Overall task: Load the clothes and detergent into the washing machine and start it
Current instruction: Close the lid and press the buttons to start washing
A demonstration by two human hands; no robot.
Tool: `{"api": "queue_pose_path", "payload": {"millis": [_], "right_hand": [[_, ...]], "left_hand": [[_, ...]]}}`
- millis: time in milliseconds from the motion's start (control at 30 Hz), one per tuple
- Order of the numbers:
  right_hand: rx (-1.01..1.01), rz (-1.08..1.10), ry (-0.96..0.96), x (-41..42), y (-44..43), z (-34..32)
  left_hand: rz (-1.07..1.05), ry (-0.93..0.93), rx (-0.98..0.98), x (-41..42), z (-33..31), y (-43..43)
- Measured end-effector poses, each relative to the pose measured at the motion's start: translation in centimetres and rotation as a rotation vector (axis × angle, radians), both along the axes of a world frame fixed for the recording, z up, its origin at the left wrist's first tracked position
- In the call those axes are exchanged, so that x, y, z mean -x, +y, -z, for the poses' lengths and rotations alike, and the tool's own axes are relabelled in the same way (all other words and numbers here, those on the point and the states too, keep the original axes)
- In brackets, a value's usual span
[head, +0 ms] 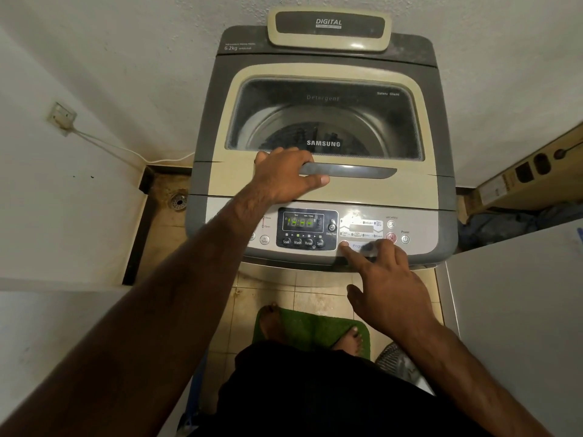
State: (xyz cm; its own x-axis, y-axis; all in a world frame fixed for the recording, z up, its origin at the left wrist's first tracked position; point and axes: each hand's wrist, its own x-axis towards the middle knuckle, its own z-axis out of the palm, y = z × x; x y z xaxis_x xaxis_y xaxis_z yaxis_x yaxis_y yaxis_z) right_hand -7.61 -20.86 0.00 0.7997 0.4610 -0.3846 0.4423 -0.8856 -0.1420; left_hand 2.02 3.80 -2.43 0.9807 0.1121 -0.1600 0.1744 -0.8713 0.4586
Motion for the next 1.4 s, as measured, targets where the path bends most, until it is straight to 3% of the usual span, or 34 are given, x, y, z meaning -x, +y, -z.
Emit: {"api": "queue_pose_path", "payload": {"millis": [767, 1067, 1400], "right_hand": [[0.030, -0.039, -0.009, 1.1, -1.1, 1.2], [-0.124, 0.032, 0.004, 0.6, -3.6, 1.3], [-0.114, 0.066, -0.019, -0.4, -4.5, 1.0]], "left_hand": [[0.013, 0.002, -0.011, -0.1, 0.1, 0.1], [0.015, -0.010, -0.028, -0.3, 0.4, 0.3], [0.011, -0.006, -0.029, -0.3, 0.4, 0.2]]}}
